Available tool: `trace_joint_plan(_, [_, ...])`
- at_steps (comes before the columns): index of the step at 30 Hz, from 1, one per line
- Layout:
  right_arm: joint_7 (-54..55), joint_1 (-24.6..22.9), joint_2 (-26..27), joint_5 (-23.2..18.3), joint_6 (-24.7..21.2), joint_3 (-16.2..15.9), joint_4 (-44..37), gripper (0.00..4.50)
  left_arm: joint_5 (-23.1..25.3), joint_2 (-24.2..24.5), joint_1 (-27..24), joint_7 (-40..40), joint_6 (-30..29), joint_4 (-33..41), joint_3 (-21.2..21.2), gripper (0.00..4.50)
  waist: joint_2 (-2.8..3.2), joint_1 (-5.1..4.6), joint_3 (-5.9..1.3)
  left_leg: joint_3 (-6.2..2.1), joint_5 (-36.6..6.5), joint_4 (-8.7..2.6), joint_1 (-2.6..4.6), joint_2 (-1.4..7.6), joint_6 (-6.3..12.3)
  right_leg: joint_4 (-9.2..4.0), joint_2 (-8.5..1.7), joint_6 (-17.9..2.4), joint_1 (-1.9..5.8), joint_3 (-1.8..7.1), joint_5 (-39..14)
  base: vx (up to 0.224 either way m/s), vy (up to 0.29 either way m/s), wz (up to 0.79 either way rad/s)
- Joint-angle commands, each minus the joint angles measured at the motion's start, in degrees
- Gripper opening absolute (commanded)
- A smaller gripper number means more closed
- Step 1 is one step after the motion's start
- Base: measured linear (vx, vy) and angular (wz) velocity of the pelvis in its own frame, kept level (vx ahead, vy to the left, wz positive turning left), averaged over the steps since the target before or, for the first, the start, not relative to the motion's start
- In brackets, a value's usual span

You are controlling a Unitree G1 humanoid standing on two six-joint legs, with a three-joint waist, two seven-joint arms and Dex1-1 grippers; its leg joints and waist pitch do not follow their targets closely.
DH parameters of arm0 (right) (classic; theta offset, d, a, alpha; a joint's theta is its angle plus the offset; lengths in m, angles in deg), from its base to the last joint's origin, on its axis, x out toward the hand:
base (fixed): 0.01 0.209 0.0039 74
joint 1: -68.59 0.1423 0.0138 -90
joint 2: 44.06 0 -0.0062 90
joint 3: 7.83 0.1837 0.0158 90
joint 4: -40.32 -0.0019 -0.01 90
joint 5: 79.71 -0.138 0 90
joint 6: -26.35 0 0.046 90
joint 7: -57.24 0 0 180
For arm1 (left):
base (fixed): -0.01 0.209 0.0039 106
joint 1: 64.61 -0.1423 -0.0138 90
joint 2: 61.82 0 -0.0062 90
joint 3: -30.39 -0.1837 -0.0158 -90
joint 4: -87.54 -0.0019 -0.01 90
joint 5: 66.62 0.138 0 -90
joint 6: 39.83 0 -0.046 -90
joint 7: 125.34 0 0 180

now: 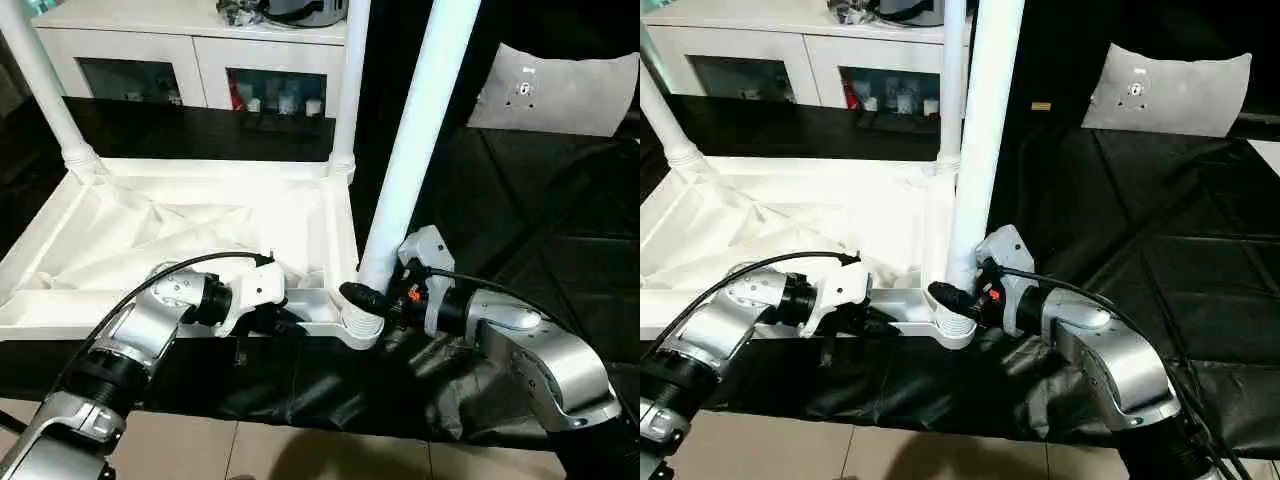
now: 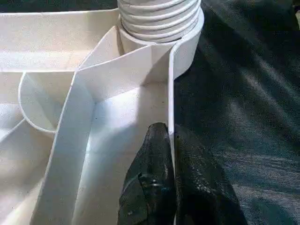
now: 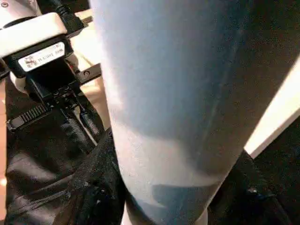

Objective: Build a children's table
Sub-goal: Insert table leg to table base

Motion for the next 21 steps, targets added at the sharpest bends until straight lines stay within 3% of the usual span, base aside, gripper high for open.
trace_joint_plan(1, [-0.2, -1.0, -0.3, 1.0, -2.3, -1.8, 4.0, 1.88, -3.5, -0.4, -1.1, 1.7, -0.2, 2.4, 0.6, 0.00, -0.46, 0.27, -3.52, 0.13, -0.6, -3.52, 0.51, 2.23, 2.02, -2.86, -3.85, -13.6, 2.04, 1.09, 14.6, 0.000, 0.000, 0.00])
trace_joint_plan(11, [-0.8, -0.6, 3.6, -3.6, -1.4, 3.7, 10.7, 1.88, -4.7, -1.4, -1.6, 1.5, -1.8, 4.1, 1.4, 0.00, -0.21, -0.13, -3.74, 0.19, -0.1, -3.35, 0.55, 2.23, 2.45, -2.64, -3.85, -15.6, 2.05, 0.94, 16.9, 0.000, 0.000, 0.00])
trace_joint_plan(14, [-1.4, -2.9, 4.8, -5.9, -0.2, 6.5, 12.2, 1.88, -4.8, -1.4, -1.4, 1.2, -2.1, 3.5, 1.6, 0.00, -0.20, 0.00, -3.78, 0.21, -0.1, -3.30, 0.53, 2.24, 2.71, -2.70, -3.90, -15.7, 2.19, 0.95, 17.0, 0.000, 0.000, 0.00])
trace_joint_plan(21, [-1.8, -7.0, 6.6, -7.0, 4.1, 8.4, 13.4, 1.88, -5.1, -1.8, -1.4, 0.7, -2.8, 3.3, 2.3, 0.00, -0.13, 0.20, -3.75, 0.22, -0.8, -3.38, 0.59, 2.33, 3.34, -2.85, -3.97, -15.8, 2.13, 0.88, 15.8, 0.000, 0.000, 0.00])
